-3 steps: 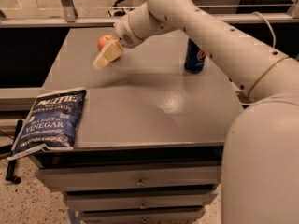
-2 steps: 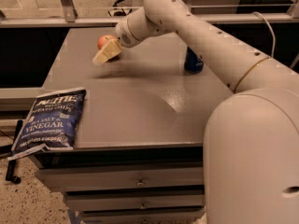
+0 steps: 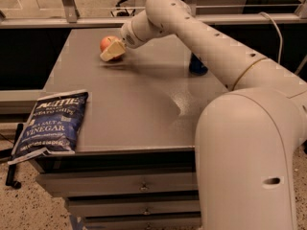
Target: Move apple near pepsi can
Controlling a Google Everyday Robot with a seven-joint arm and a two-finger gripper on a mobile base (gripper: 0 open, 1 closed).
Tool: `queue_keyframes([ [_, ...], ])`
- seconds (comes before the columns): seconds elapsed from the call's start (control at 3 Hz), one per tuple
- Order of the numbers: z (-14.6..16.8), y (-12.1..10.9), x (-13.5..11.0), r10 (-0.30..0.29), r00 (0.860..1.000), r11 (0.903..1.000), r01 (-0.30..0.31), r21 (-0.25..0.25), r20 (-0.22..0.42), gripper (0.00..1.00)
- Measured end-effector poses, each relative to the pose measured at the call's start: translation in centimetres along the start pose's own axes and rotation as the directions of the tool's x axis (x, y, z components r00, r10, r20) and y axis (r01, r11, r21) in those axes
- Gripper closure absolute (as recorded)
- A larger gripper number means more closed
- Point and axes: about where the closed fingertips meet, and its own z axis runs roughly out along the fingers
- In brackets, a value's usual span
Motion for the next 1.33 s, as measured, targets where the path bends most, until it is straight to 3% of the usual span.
queue_keyframes([
  [0.67,-2.6,0.2,-0.4,-0.081,0.997,0.9955,0.081,0.050,0.005,0.72],
  [1.0,-7.8,3.2,-1.5,-0.152,0.987,0.9878,0.150,0.043,0.055,1.00],
  [1.33,-13.9,6.4,0.4,-0.096,0.987,0.9952,0.097,-0.006,0.132,1.00],
])
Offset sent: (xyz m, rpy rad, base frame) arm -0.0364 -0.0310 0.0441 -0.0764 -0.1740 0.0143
